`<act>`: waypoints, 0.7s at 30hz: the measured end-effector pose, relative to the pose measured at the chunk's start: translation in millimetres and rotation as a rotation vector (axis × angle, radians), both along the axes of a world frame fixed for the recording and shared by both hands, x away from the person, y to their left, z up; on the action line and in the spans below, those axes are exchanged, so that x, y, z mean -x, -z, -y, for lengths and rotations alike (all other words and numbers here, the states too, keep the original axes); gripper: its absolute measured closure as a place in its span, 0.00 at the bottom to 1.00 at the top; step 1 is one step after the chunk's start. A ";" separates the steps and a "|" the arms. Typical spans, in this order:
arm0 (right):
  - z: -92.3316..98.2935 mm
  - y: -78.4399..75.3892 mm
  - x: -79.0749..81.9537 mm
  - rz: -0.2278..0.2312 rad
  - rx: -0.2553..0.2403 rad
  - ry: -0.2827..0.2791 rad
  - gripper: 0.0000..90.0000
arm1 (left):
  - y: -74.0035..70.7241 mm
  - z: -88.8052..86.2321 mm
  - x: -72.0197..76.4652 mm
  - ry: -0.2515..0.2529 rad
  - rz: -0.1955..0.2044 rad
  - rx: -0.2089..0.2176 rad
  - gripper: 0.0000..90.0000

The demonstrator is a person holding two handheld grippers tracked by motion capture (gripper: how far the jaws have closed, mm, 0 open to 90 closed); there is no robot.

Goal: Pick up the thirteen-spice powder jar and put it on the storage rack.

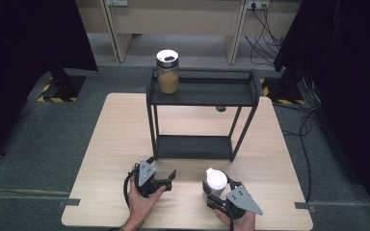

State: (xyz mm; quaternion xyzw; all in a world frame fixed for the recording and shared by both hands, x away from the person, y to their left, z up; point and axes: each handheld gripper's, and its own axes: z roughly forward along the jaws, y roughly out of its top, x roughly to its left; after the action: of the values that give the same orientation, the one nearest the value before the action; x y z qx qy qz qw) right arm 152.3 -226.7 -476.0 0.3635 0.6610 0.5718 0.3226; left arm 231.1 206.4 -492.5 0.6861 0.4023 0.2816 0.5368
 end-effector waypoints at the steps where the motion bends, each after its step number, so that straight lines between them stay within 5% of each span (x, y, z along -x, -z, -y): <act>1: 0.0 0.0 0.0 0.000 0.000 0.000 0.34 | 0.1 -0.2 0.0 0.000 0.001 0.001 0.02; 21: -0.8 -21.9 12.3 0.125 -0.080 0.080 0.34 | 0.8 0.5 1.1 -0.001 0.008 -0.002 0.02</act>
State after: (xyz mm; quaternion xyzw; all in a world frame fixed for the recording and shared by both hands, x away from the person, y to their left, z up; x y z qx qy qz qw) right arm 140.0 -225.8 -454.1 0.3657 0.6011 0.6060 0.3711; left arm 230.0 205.9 -493.3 0.6854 0.4001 0.2850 0.5375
